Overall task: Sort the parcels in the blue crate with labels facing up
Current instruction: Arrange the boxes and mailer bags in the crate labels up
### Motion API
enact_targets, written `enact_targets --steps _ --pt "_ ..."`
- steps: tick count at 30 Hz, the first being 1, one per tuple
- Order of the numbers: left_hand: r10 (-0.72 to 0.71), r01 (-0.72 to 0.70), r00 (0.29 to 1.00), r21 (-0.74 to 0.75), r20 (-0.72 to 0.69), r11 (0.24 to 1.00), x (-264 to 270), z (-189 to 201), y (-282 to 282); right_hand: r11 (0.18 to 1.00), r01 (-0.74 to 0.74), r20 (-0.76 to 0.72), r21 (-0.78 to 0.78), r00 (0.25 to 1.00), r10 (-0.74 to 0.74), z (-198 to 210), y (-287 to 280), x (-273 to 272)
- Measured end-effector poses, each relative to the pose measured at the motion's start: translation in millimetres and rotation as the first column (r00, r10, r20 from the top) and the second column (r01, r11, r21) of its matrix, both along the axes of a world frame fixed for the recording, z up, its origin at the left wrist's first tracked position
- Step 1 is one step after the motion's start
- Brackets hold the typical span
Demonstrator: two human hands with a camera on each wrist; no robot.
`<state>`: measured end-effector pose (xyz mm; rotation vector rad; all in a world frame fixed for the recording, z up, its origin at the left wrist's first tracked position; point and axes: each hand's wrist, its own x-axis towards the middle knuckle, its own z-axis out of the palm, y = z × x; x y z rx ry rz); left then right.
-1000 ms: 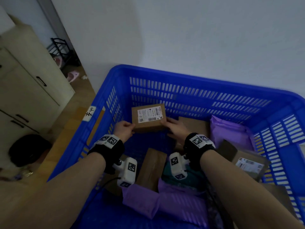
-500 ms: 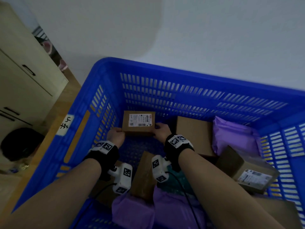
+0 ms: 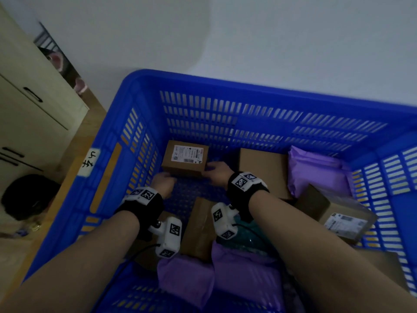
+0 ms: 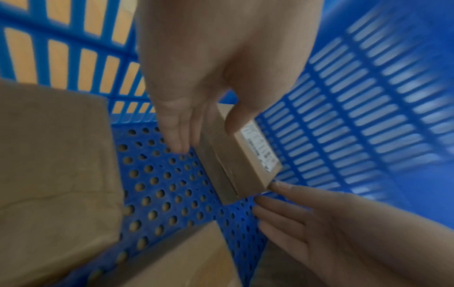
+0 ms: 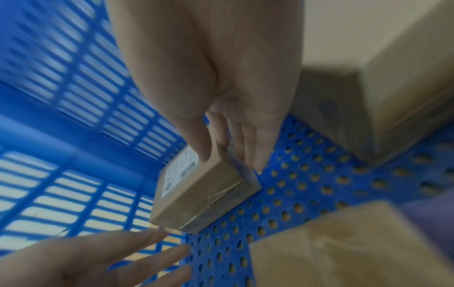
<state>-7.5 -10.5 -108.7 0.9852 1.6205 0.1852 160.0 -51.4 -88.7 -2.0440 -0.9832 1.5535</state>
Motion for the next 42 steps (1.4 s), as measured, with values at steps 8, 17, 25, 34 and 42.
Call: enact_targets --steps 8,17,25,34,42 --pt "-0.326 0.322 0.945 -0.134 -0.011 0.937 12 10 -30 0.977 -0.152 0.127 -0.153 0.977 0.172 8 -47 7" --pt "-0.573 0.549 0.813 -0.194 -0.1 0.813 21 -3 -50 0.96 -0.136 0.168 -0.245 0.969 0.181 -2 -77 -7" --pt "-0.417 0.404 0.909 -0.211 -0.021 0.89 21 26 -38 0.985 0.038 0.12 -0.169 0.993 -0.017 16 -65 -1" --pt "-0.191 0.206 0.97 -0.094 0.148 0.974 22 86 -28 0.966 0.259 0.021 0.015 0.966 -0.259 59 -49 -4" --pt "-0.14 0.126 0.97 0.079 0.2 0.989 26 119 -31 0.922 0.336 -0.042 0.194 0.942 -0.334 79 -45 -6"
